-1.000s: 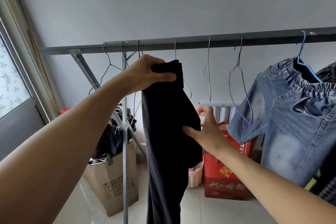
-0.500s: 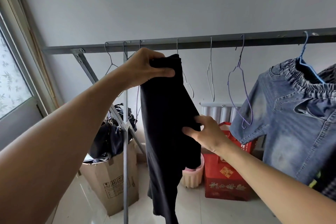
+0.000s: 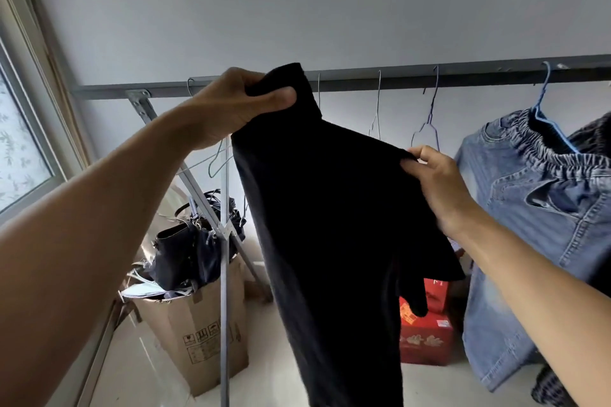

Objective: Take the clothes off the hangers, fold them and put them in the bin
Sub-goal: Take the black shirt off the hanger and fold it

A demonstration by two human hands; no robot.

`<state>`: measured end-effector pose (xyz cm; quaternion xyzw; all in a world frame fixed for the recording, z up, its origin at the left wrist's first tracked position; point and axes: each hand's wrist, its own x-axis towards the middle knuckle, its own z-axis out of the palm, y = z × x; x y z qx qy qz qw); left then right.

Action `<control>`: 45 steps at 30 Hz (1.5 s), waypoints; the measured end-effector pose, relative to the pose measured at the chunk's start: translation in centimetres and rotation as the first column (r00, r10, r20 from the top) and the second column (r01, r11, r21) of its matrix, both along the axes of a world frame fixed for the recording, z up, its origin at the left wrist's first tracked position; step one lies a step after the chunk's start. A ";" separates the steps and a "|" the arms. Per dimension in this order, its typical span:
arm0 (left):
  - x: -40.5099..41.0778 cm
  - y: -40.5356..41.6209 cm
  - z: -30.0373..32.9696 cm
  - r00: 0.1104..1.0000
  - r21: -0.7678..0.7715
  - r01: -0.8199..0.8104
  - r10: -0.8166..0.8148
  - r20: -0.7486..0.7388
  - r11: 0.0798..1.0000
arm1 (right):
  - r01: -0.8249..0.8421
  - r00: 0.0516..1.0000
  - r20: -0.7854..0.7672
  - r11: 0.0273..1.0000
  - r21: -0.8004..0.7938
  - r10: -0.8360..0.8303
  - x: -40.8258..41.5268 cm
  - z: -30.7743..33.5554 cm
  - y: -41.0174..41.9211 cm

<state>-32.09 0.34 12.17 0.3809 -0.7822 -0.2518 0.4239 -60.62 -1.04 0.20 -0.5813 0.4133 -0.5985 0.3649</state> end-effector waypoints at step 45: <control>-0.3 6.8 -16.8 0.878 0.635 0.068 0.256 -0.404 0.769 | -0.526 0.838 0.190 0.662 0.534 0.512 8.1 -2.1 2.2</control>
